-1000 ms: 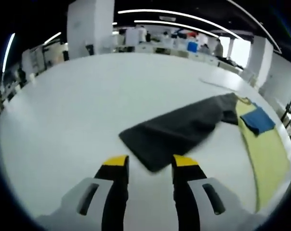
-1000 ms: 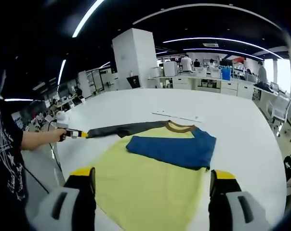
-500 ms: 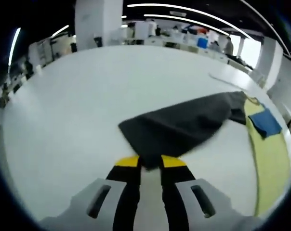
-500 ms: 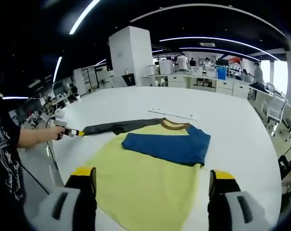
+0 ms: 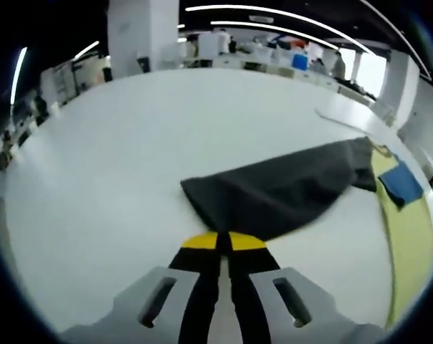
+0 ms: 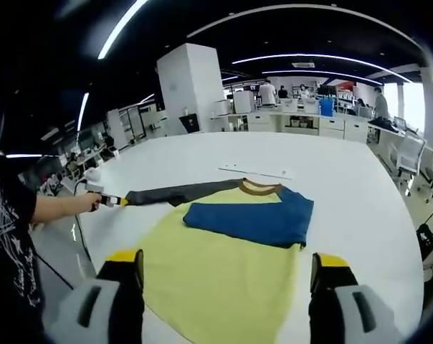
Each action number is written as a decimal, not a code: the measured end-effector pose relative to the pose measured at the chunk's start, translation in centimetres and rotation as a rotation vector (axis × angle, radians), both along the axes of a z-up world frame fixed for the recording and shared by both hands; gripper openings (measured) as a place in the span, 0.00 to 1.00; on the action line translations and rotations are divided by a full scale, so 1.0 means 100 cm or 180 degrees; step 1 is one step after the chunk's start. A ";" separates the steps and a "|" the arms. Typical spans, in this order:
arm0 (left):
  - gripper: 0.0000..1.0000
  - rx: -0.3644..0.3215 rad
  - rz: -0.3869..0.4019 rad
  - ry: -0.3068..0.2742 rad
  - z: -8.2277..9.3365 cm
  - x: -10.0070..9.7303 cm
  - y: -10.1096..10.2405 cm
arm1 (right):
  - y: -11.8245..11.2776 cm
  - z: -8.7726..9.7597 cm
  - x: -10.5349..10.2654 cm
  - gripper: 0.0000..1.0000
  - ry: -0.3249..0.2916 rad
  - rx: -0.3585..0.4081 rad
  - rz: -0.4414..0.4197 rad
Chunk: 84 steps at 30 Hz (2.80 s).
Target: Fold the garment on the visible template until the final outline fits inside the template.
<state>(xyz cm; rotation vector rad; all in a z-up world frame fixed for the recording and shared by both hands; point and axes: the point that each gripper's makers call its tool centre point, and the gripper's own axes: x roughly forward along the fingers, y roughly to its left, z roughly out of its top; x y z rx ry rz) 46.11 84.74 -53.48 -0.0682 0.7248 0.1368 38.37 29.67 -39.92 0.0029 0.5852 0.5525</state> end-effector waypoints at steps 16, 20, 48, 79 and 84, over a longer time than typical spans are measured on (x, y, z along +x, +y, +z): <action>0.00 0.0243 -0.0479 -0.0089 0.004 0.025 0.003 | -0.011 -0.003 -0.006 0.99 0.0045 -0.0124 -0.0038; 0.00 0.0319 -0.0570 -0.0078 0.003 0.036 0.010 | -0.011 -0.002 -0.007 0.99 0.0038 -0.0132 -0.0049; 0.00 0.0157 -0.0413 -0.0008 0.004 0.017 0.002 | -0.010 -0.005 -0.011 0.99 0.0060 -0.0119 -0.0035; 0.00 0.0265 -0.0823 -0.0306 0.064 0.026 -0.052 | -0.003 -0.002 -0.020 0.99 -0.0002 -0.0274 0.0133; 0.00 0.0264 -0.0992 -0.0403 0.071 0.039 -0.064 | -0.005 -0.003 -0.024 0.99 0.0008 -0.0291 0.0141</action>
